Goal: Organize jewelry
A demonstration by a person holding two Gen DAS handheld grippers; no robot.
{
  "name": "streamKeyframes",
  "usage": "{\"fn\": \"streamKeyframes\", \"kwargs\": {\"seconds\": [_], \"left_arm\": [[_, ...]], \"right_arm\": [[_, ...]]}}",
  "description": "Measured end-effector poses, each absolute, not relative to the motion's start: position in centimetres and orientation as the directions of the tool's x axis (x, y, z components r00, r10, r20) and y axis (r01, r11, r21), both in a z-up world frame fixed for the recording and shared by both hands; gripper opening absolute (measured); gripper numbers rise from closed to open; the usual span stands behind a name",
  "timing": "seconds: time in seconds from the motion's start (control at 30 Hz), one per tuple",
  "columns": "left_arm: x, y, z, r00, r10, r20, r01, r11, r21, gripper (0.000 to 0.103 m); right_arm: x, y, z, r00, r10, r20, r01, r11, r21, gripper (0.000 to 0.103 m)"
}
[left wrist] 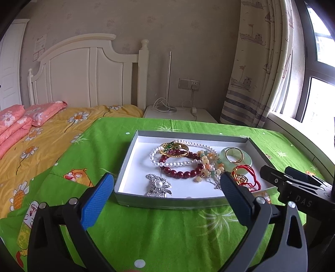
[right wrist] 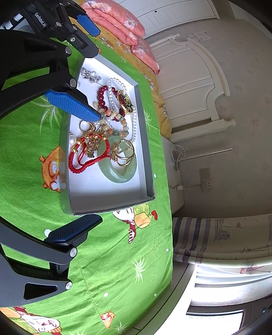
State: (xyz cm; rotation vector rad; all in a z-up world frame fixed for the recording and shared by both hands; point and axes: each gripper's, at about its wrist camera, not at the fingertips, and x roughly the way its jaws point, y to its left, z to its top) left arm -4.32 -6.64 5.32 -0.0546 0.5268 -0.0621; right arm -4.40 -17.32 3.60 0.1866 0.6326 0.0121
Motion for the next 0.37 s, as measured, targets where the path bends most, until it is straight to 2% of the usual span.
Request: {"fn": "streamKeyframes", "kwargs": {"seconds": [0.13, 0.27, 0.37], "left_arm": [[-4.1, -6.3, 5.2, 0.852, -0.070, -0.519, 0.030, 0.996, -0.085, 0.101], [-3.1, -6.5, 3.6, 0.735, -0.111, -0.669, 0.092, 0.994, -0.064, 0.101], [-3.9, -7.0, 2.3, 0.698, -0.094, -0.710, 0.129, 0.992, -0.004, 0.101]], "right_arm": [[-4.5, -17.8, 3.4, 0.790, 0.118, -0.602, 0.019, 0.976, 0.217, 0.086], [-6.1, -17.9, 3.1, 0.753, 0.149, -0.641, -0.011, 0.977, 0.215, 0.086], [-7.1, -17.4, 2.5, 0.709, 0.112, -0.696, -0.019, 0.990, 0.140, 0.086]]}}
